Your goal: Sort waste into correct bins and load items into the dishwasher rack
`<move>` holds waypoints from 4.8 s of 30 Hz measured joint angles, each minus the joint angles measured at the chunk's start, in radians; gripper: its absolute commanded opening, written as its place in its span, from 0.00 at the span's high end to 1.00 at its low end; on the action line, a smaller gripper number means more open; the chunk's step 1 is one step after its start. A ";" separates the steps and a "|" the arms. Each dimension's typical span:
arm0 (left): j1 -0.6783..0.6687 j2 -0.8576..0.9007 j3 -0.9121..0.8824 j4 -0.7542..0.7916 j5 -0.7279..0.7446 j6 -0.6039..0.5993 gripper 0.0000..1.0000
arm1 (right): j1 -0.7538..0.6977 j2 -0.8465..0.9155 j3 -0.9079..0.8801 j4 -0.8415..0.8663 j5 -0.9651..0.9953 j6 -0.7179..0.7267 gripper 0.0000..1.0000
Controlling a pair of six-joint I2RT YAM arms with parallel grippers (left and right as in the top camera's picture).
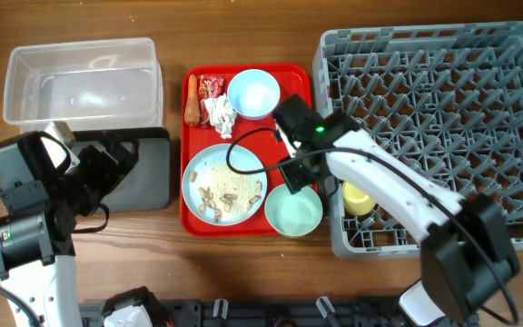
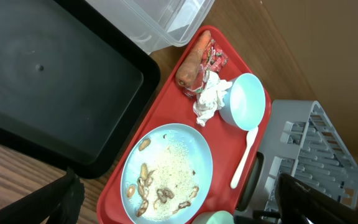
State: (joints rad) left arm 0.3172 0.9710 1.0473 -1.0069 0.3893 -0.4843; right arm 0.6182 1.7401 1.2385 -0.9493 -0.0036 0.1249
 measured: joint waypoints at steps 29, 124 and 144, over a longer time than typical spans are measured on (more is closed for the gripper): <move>0.000 0.000 0.000 0.000 0.000 0.000 0.00 | 0.000 -0.031 -0.164 0.079 -0.167 -0.114 0.96; 0.000 -0.001 0.000 -0.003 0.000 0.000 0.00 | -0.384 0.024 -0.053 0.530 1.190 -0.041 0.96; 0.000 -0.001 0.000 -0.003 0.000 0.000 0.00 | 0.011 -0.143 0.025 0.524 0.357 0.052 0.49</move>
State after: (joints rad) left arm 0.3172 0.9703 1.0473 -1.0100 0.3893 -0.4843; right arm 0.6292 1.5967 1.2633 -0.4252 0.3531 0.1772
